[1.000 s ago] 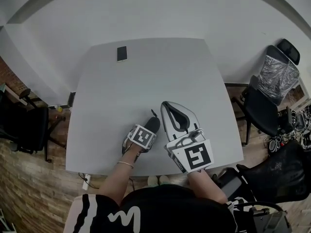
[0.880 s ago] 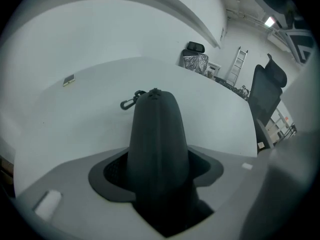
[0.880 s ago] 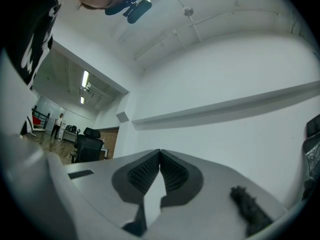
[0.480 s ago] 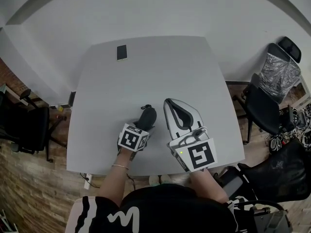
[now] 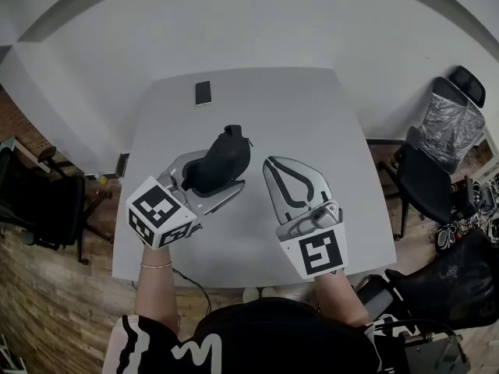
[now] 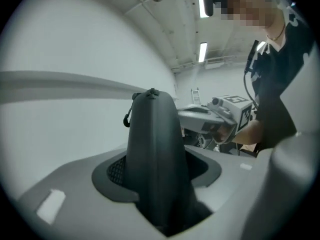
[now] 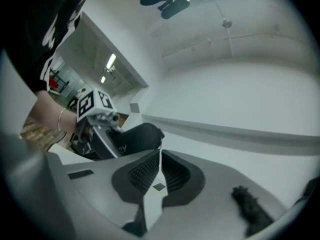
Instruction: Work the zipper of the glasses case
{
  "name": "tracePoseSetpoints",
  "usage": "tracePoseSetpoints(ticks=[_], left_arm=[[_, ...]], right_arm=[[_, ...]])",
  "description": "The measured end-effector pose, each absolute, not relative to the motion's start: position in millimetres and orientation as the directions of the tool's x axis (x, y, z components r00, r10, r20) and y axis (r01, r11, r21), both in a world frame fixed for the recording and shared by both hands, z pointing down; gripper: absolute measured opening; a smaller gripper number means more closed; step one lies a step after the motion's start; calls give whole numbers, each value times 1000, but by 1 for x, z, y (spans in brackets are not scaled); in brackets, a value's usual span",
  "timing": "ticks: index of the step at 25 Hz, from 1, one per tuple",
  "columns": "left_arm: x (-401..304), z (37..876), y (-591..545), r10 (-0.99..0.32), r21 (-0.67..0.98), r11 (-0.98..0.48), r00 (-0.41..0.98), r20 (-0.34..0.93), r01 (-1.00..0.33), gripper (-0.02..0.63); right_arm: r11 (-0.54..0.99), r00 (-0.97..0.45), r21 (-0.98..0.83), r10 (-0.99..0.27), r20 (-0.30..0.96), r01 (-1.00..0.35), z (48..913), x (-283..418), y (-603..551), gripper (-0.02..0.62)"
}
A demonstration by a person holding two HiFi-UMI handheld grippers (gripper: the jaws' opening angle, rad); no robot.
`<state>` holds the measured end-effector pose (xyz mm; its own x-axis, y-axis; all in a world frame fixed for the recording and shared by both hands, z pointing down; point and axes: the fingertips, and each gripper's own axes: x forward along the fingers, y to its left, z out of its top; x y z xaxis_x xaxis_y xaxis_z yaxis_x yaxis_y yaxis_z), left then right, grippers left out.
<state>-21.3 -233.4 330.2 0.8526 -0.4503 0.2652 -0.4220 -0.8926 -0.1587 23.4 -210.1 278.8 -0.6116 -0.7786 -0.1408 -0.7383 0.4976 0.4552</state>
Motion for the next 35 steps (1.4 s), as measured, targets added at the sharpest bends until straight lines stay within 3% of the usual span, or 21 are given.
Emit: tracePoseSetpoints(ticks=[7,19,35], left_arm=[[-19,301,-209,-422,-339,-890,835,354,-306,270],[-39,303,-212,-520,-488,-826,716,466,-282,270],[-65,311,-205,-489,-494,-849,634,600,-187,270]], right_arm=[[454,-615,541,-773,-157,-709,267,6,-209,9],[379,-595,634,-788,-161,-674,255,-1,-208,23],[289,-618,815,-779,-104,-502,261,-19,-204,8]])
